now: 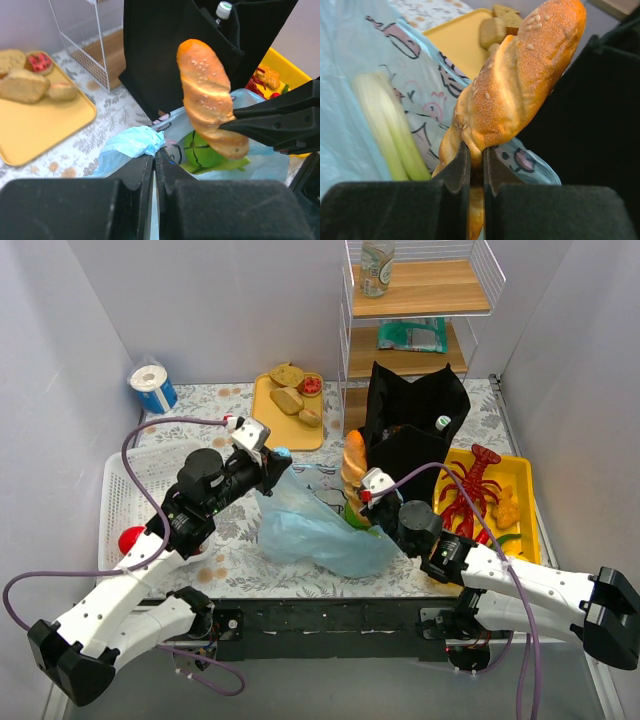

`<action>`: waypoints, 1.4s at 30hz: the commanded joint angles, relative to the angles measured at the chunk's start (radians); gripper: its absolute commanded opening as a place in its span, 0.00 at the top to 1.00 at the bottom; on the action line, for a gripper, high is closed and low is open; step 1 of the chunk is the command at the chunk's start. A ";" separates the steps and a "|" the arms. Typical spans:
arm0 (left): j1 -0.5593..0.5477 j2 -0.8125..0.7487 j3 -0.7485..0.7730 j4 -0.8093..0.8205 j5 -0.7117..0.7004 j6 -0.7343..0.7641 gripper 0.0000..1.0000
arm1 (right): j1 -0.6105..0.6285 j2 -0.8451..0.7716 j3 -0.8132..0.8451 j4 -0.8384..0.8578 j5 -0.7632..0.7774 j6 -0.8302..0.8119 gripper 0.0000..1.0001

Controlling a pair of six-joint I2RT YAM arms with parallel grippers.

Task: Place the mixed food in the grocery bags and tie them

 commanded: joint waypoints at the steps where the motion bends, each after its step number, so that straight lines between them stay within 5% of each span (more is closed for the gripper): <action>1: 0.014 0.002 0.069 0.090 -0.010 0.077 1.00 | 0.007 -0.040 -0.013 0.017 0.241 -0.011 0.99; 12: 0.044 0.057 0.098 0.106 0.236 0.051 1.00 | 0.062 -0.046 0.035 0.082 0.184 -0.036 0.99; 16: 0.061 0.054 0.096 0.107 0.315 0.036 1.00 | 0.131 -0.036 -0.013 0.271 0.046 -0.126 0.99; 28: 0.098 0.080 0.127 0.026 0.446 0.065 1.00 | 0.148 0.245 -0.077 0.719 -0.048 -0.271 0.99; 42: 0.149 0.115 0.072 0.110 0.385 0.109 1.00 | 0.148 0.147 -0.064 0.176 -0.320 -0.104 0.99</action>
